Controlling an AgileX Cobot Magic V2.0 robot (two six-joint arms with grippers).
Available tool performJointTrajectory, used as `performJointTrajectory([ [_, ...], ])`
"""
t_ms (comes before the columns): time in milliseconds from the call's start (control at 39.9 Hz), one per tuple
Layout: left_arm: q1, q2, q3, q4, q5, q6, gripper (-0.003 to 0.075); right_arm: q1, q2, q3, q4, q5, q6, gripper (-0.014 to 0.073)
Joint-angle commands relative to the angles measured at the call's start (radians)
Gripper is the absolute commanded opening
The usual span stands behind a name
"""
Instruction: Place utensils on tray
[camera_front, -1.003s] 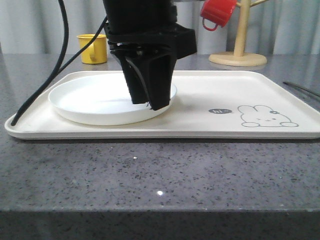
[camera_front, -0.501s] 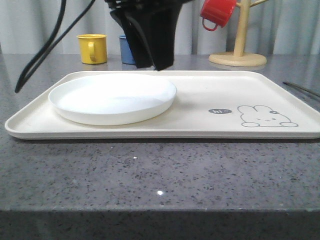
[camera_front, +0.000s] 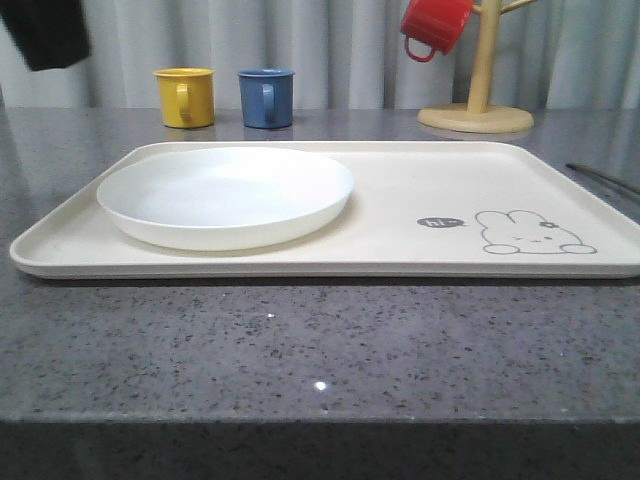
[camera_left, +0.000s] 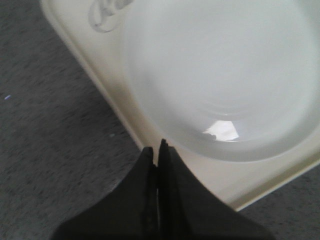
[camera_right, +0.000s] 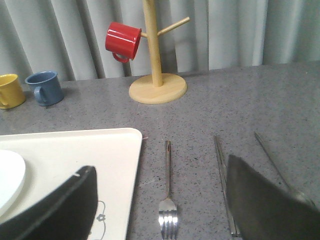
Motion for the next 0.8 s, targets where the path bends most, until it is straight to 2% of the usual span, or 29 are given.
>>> performJointTrajectory([
  [0, 0.096, -0.143, 0.088, -0.012, -0.136, -0.029, -0.0018, -0.006, 0.016, -0.036, 0.004, -0.078, -0.003, 0.0561],
  [175, 0.194, -0.336, 0.303, -0.014, -0.330, -0.029, -0.0018, -0.006, 0.016, -0.036, 0.004, -0.078, -0.003, 0.0561],
  [451, 0.204, -0.748, 0.672, -0.023, -0.732, -0.029, -0.0018, -0.006, 0.016, -0.036, 0.004, -0.078, -0.003, 0.0561],
  [577, 0.204, -0.955, 0.808, -0.023, -0.807, -0.029, -0.0018, -0.006, 0.016, -0.036, 0.004, -0.078, -0.003, 0.0561],
  [777, 0.204, -1.251, 0.976, -0.023, -0.827, -0.029, -0.0018, -0.006, 0.016, -0.036, 0.004, -0.078, -0.003, 0.0561],
])
